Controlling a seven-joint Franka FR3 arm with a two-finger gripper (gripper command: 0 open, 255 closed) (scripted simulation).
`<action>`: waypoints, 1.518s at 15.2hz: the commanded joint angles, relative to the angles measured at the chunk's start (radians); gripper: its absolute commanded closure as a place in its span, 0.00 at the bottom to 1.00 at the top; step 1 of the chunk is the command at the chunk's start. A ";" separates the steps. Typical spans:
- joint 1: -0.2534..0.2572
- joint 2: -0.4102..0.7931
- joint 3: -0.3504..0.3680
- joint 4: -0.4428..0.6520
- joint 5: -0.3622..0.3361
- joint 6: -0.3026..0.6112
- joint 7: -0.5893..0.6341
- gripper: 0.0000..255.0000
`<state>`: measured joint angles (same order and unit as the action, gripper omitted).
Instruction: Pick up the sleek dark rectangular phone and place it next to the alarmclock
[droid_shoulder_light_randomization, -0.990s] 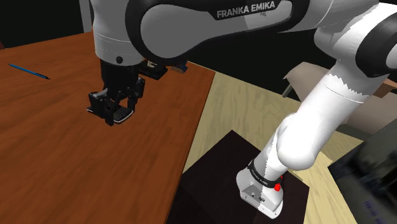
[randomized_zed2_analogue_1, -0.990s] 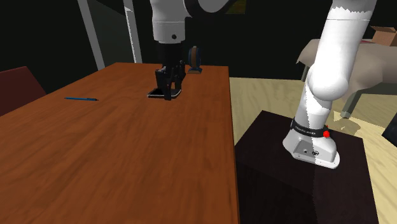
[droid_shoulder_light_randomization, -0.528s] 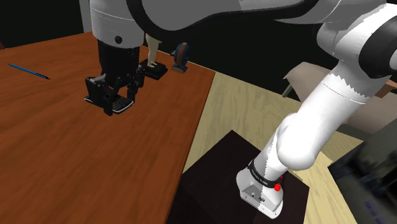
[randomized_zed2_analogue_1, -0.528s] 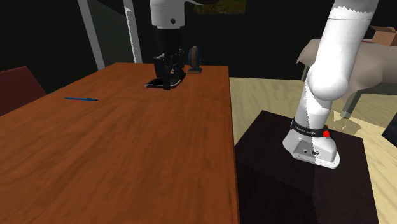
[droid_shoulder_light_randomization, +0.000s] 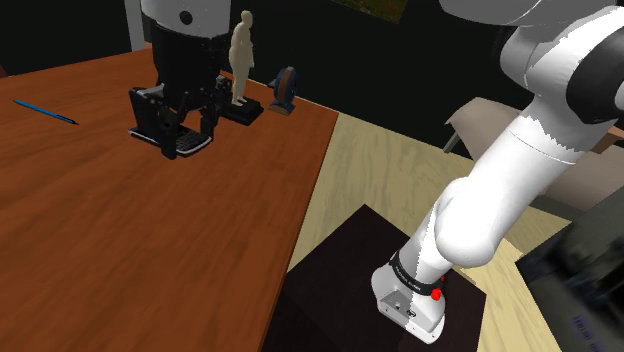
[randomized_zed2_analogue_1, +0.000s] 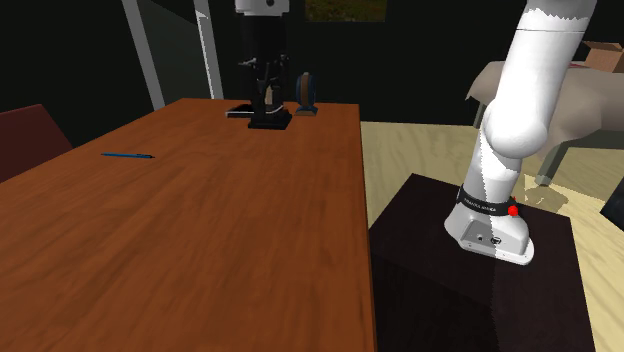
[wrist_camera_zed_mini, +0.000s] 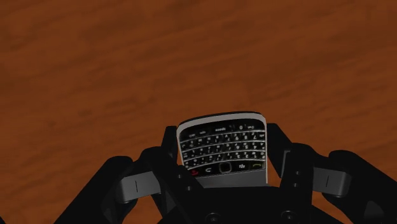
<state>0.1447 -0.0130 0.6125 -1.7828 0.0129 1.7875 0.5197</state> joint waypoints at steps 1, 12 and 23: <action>0.001 0.002 0.001 0.030 -0.001 -0.028 0.002 1.00; -0.073 -0.115 -0.092 -0.031 0.059 -0.071 -0.175 1.00; -0.179 -0.213 -0.271 -0.141 0.075 -0.067 -0.467 1.00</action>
<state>-0.0251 -0.2290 0.3546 -1.9258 0.0906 1.7213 0.0759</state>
